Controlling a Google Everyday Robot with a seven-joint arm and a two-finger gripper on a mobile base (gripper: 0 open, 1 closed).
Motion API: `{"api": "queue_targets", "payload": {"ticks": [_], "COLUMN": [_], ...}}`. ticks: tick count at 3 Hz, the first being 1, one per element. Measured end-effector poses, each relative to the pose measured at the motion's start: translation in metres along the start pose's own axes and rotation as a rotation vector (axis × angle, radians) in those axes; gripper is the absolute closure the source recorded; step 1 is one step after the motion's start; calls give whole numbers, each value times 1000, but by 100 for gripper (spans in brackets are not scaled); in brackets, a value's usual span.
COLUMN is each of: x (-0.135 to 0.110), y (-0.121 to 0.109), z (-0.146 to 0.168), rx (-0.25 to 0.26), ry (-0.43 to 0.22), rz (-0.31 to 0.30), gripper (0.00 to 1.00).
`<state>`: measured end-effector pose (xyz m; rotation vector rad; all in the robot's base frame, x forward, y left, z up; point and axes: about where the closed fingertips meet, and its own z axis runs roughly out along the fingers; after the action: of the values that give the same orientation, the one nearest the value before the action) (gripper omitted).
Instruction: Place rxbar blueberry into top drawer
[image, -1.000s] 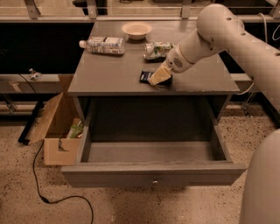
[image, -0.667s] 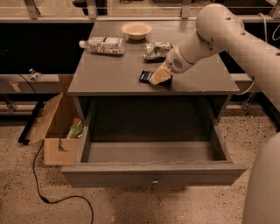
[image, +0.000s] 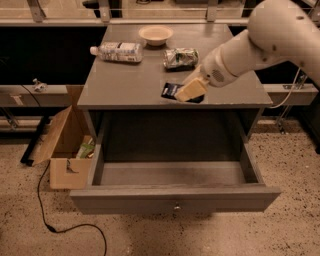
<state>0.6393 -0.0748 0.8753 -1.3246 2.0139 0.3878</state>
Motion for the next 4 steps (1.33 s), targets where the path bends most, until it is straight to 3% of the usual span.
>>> {"api": "queue_targets", "payload": {"ticks": [1, 2, 3, 4], "x": [26, 36, 40, 58], "y": [45, 69, 71, 74], "z": [-18, 0, 5, 34], "rx": [-12, -74, -85, -144], "ry": [0, 14, 14, -1], "rz": [46, 70, 67, 45], "gripper": [100, 100, 100, 100]}}
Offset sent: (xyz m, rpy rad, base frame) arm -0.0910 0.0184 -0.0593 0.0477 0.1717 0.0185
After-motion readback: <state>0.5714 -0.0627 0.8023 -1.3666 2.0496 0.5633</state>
